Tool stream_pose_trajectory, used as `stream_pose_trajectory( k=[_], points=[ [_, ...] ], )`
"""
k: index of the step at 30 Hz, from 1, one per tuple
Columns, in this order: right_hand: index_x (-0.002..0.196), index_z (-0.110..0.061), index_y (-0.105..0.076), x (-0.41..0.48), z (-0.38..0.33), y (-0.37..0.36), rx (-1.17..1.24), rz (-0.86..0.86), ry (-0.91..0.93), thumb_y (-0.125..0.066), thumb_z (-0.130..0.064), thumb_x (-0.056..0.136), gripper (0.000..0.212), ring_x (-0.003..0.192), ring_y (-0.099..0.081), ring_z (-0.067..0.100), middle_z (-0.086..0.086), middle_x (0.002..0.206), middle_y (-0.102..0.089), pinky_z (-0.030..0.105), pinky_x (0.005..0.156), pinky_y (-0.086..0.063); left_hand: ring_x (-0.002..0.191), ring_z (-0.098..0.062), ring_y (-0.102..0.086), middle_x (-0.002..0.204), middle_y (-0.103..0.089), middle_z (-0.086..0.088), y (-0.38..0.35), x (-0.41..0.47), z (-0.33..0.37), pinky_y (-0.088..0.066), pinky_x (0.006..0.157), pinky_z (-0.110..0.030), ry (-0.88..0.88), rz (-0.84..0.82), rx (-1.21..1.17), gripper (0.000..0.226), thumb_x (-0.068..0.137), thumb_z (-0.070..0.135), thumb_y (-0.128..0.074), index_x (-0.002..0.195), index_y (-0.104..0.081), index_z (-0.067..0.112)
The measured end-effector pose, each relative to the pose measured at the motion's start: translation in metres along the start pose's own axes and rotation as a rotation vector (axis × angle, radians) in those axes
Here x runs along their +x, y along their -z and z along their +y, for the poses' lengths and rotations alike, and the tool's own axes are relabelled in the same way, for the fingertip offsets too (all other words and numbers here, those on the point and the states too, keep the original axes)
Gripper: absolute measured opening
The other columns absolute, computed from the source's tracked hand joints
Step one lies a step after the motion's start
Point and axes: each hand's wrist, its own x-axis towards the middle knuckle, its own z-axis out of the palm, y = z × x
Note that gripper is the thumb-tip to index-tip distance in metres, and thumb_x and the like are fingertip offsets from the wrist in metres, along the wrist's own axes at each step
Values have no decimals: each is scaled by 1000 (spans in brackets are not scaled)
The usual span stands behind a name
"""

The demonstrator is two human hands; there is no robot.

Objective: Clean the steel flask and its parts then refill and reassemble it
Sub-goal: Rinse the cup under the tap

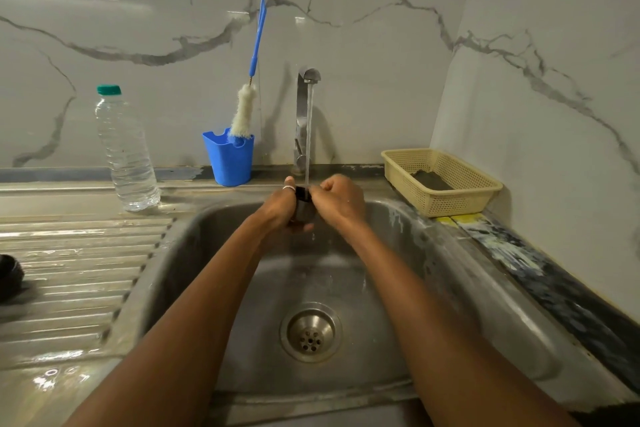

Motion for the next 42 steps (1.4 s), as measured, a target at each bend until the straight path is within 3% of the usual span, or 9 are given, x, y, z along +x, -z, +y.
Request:
stream_pose_trajectory(
  k=[3, 7, 13, 17, 22, 27, 31, 38, 42],
  points=[
    [74, -16, -67, -4, 1, -7, -149, -45, 291, -57, -27, 92, 23, 77, -63, 20, 6, 86, -67, 37, 68, -53, 86, -25, -66, 96, -69, -19, 2, 1, -1, -60, 74, -38, 14, 4, -66, 61, 110, 48, -21, 122, -61, 2],
    [104, -23, -73, -6, 1, -12, -389, -294, 332, -46, -37, 94, 32, 126, -45, 25, 9, 119, -67, 43, 101, -36, 94, -27, -66, 102, -72, -18, 7, 4, 2, -56, 83, -39, 44, 15, -147, 55, 110, 43, -25, 119, -63, 4],
    [121, -26, -70, -7, 5, -6, -547, -212, 377, -68, -34, 86, 35, 141, -32, 34, 5, 132, -63, 51, 114, -22, 78, -20, -63, 75, -70, -7, 2, 5, 4, -53, 75, -37, 52, -22, -191, 42, 109, 39, -33, 105, -65, 13],
    [114, -24, -75, -6, 2, -4, -354, -268, 348, -69, -24, 85, 30, 115, -55, 30, 8, 114, -68, 47, 103, -43, 93, -24, -64, 95, -71, -13, 6, 4, 5, -53, 90, -43, 32, -46, -221, 43, 109, 40, -33, 116, -65, 11],
    [111, -23, -73, -7, 2, -4, -582, -113, 389, -69, -30, 91, 22, 125, -45, 32, 5, 118, -67, 53, 111, -32, 80, -19, -59, 73, -68, -4, -3, 3, 5, -51, 77, -36, -8, -35, -144, 42, 110, 40, -32, 100, -65, 16],
    [97, -7, -78, -2, 8, 1, -189, -371, 274, -68, -16, 91, 15, 88, -69, 30, 12, 95, -74, 35, 71, -53, 93, -24, -61, 105, -70, -16, 2, 1, 4, -54, 81, -38, 31, -72, -75, 47, 109, 45, -32, 117, -65, 13],
    [85, -12, -77, 5, 7, 9, -34, -279, 174, -69, -30, 95, 22, 74, -69, 17, 2, 79, -75, 37, 74, -57, 77, -19, -57, 75, -60, -10, 1, 0, 8, -52, 70, -32, 14, -61, -95, 59, 109, 53, -24, 101, -62, 7],
    [113, -14, -67, 1, -1, 1, 258, -228, -214, -41, -43, 107, 39, 88, -73, 23, 10, 108, -72, 33, 69, -64, 99, -22, -66, 118, -65, -13, -1, 1, -6, -56, 74, -34, -257, -87, 385, 50, 107, 53, -30, 130, -51, 14],
    [111, -18, -65, -6, -5, 11, 410, -412, -132, -40, -31, 110, 28, 83, -74, 18, 4, 98, -72, 33, 77, -63, 83, -18, -62, 104, -62, -14, 2, 10, -4, -49, 60, -24, -241, 111, 312, 42, 110, 40, -28, 122, -47, 5]
  ],
)
